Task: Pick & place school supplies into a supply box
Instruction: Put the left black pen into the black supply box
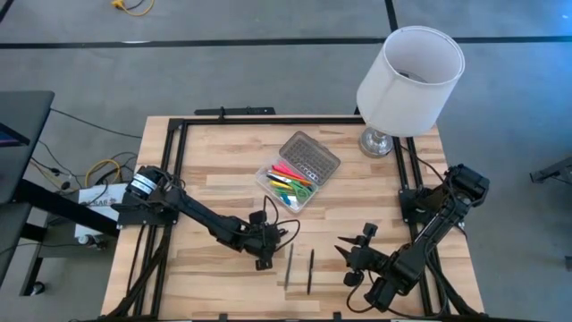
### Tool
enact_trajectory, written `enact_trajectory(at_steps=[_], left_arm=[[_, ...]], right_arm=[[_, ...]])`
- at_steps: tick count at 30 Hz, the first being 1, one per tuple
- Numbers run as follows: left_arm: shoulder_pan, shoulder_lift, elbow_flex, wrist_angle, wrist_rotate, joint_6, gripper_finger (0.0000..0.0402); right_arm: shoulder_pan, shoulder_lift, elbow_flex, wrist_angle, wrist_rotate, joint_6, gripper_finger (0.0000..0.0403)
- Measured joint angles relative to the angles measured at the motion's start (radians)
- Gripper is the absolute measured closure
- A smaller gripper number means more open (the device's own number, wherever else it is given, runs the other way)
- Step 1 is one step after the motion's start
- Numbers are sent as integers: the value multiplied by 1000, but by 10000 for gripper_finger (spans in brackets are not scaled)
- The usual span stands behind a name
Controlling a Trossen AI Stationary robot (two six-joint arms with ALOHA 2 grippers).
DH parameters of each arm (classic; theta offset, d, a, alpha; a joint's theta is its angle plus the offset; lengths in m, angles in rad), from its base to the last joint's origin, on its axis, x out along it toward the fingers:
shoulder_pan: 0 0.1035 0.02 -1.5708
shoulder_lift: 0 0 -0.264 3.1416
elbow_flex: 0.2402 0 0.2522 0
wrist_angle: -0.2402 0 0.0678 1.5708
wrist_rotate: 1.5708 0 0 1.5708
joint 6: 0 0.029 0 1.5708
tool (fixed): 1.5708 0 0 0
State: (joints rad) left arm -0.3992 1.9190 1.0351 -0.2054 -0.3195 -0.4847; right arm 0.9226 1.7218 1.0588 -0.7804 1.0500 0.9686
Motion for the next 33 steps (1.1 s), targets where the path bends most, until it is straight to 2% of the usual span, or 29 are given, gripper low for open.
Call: enact_trajectory(at_steps=[11, 17, 25, 33], left_arm=[[-2, 3, 0, -32, 38, 25, 308], [-4, 5, 2, -56, 69, 82, 339], [-4, 3, 2, -82, 96, 140, 360], [-3, -5, 2, -102, 128, 184, 354]], right_arm=[[0, 0, 0, 2, -1, 0, 283], [0, 0, 0, 3, -1, 0, 283], [0, 0, 0, 4, -1, 0, 283], [0, 0, 0, 5, -2, 1, 283]])
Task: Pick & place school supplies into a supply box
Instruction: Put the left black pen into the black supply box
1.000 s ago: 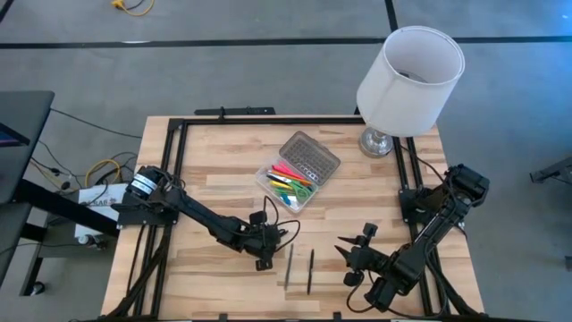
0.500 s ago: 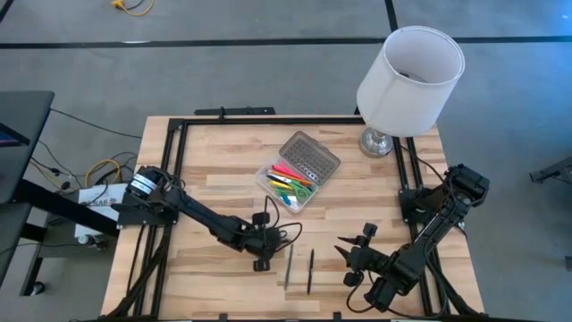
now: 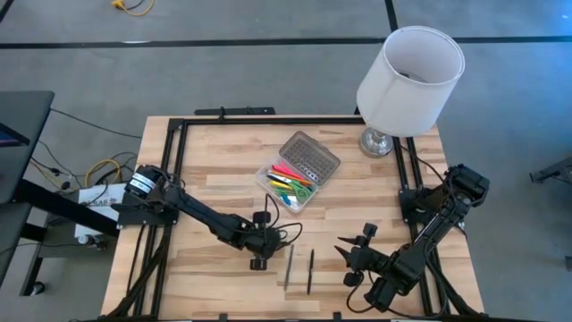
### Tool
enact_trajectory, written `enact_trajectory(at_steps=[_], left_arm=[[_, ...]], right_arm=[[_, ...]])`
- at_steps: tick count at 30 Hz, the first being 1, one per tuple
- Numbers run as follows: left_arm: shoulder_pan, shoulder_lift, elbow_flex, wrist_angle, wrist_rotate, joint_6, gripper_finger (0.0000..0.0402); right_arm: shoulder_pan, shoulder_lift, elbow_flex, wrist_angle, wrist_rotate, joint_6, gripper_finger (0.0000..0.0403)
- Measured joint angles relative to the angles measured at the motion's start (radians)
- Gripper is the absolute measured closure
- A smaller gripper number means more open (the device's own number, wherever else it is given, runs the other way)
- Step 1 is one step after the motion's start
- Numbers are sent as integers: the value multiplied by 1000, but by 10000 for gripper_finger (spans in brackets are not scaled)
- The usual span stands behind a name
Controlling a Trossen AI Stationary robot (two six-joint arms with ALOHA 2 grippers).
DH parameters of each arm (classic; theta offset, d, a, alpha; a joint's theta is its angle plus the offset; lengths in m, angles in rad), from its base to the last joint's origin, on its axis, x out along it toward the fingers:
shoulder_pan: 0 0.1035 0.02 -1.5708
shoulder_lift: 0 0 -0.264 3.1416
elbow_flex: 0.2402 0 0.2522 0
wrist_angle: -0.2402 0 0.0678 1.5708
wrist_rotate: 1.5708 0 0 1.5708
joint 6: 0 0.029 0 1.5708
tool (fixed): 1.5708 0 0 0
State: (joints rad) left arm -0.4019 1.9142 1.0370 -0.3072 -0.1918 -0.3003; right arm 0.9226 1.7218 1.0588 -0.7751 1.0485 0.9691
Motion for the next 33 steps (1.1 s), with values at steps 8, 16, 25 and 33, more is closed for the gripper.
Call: enact_trajectory(at_steps=[8, 16, 25, 33], left_arm=[[29, -9, 0, -17, 100, -25, 349], [54, -12, 2, -37, 143, -40, 349], [52, -10, 16, -56, 94, 59, 372], [32, -1, 103, -209, -56, 120, 367]], right_arm=[[0, 0, 0, 6, -1, 0, 283], [0, 0, 0, 6, -1, 0, 283], [0, 0, 0, 6, -1, 0, 283], [-1, 0, 0, 6, -1, 0, 283]])
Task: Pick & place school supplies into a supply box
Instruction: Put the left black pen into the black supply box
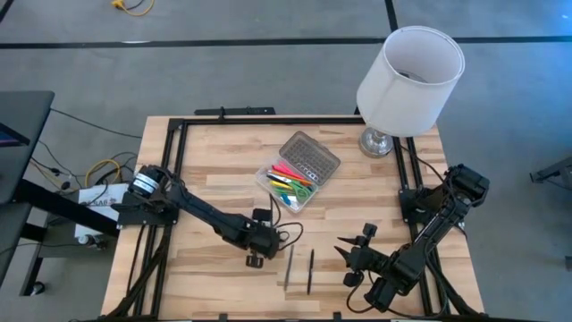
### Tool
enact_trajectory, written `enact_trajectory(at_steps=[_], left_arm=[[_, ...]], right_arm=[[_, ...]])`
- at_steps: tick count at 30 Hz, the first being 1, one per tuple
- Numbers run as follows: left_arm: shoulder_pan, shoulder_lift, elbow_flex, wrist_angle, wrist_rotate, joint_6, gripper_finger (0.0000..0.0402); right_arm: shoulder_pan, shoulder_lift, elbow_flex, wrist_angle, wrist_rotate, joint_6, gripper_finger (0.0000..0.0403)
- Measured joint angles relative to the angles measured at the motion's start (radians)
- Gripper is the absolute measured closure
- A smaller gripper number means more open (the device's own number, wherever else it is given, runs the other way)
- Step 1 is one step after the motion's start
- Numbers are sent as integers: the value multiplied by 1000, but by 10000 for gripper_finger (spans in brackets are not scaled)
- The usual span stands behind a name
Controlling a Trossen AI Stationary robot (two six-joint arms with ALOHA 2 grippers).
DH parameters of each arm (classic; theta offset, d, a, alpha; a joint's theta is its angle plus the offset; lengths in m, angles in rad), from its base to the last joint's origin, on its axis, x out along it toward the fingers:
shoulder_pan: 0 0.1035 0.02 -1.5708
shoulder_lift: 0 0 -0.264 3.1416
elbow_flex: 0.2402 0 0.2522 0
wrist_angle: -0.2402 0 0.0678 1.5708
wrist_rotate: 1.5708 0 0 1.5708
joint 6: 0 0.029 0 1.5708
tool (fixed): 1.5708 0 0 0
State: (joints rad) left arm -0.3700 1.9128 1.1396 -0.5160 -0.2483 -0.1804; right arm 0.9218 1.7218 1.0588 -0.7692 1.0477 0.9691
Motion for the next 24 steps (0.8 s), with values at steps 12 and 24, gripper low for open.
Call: enact_trajectory(at_steps=[12, 24], left_arm=[[-20, 1, 168, -213, -334, 167, 369], [148, -1, 173, -87, -513, 597, 368]], right_arm=[[0, 0, 0, 0, 0, 0, 283], [0, 0, 0, 4, 0, 0, 283]])
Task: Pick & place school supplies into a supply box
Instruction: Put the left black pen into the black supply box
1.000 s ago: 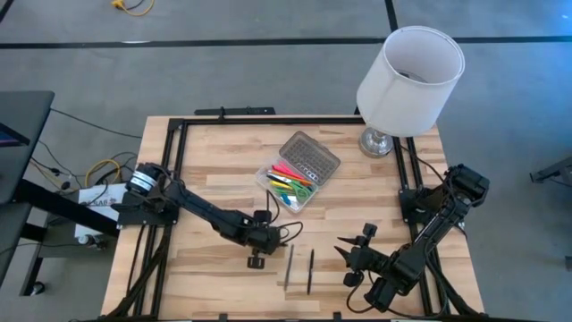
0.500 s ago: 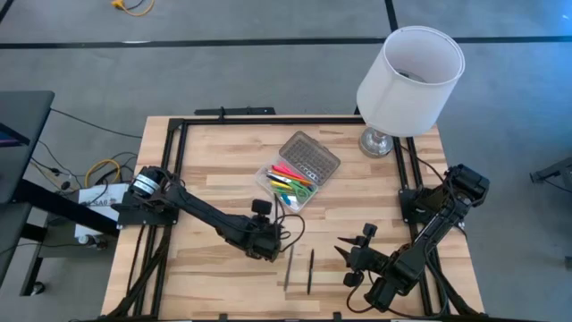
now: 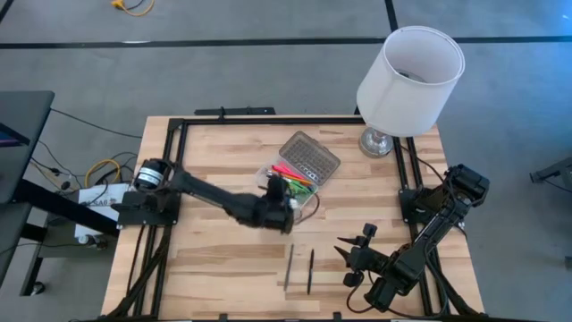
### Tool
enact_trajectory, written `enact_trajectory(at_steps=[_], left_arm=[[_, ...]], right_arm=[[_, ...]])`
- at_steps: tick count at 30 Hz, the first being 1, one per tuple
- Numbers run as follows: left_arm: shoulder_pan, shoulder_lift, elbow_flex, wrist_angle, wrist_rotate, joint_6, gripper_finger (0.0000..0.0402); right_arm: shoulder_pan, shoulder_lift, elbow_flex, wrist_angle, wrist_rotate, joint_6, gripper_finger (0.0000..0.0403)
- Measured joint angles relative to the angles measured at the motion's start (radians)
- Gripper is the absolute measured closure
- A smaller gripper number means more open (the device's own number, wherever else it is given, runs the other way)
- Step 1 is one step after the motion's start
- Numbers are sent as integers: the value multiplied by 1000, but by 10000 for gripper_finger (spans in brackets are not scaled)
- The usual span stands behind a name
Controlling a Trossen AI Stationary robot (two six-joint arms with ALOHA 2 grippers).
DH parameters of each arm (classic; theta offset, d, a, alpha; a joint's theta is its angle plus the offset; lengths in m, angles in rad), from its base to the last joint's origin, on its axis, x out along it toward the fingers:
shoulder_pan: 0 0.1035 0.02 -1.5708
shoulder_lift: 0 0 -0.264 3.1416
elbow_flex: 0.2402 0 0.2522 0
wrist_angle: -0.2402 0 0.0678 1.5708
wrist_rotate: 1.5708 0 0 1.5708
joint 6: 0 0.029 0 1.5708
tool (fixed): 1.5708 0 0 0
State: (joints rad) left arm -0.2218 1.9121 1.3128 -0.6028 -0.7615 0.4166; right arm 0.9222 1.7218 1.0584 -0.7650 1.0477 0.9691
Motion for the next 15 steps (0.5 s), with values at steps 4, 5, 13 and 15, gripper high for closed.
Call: enact_trajectory(at_steps=[4, 5, 13, 15], left_arm=[[86, 0, 0, 48, 54, 42, 368], [105, 0, 0, 57, 73, 46, 368], [202, 0, 1, 109, 247, 52, 368], [205, 1, 1, 109, 257, 52, 368]], right_arm=[[0, 0, 0, 0, 0, 0, 283], [0, 0, 0, 1, 0, 0, 283], [0, 0, 0, 3, -2, 0, 283], [0, 0, 0, 3, -3, 0, 283]])
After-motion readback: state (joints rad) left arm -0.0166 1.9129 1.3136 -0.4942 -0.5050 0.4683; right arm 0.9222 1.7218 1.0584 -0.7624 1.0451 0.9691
